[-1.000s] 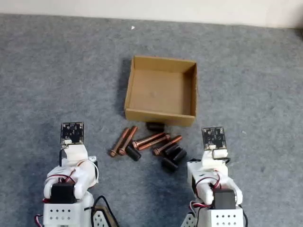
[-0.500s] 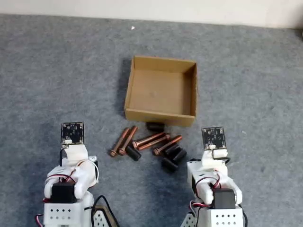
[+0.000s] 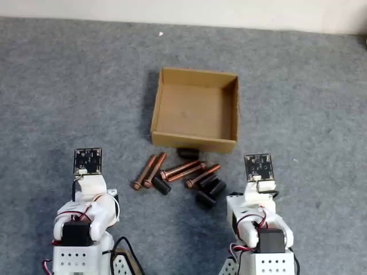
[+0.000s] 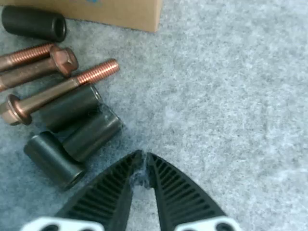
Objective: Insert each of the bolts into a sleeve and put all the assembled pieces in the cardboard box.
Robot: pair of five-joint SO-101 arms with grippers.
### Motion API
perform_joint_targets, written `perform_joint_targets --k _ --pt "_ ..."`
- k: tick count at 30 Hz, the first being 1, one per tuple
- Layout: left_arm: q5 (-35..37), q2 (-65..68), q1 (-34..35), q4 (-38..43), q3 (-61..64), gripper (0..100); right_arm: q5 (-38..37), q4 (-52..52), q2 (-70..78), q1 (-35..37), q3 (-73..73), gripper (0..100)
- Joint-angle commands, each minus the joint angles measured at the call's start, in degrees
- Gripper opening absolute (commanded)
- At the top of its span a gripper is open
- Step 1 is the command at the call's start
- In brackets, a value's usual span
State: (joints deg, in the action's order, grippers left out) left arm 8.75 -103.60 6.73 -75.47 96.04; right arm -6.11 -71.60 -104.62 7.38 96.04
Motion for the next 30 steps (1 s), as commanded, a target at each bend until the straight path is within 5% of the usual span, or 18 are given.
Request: perform_joint_targets --k 1,30 --pt "-0.53 -0.31 0.84 -0.18 1.10 1 0.09 -0.04 -0.66 -0.66 6.37 0.5" --pt "-0.70 -0.48 0.75 -0.18 0.48 1 0.09 2.59 -0.66 -0.75 6.20 0.5"
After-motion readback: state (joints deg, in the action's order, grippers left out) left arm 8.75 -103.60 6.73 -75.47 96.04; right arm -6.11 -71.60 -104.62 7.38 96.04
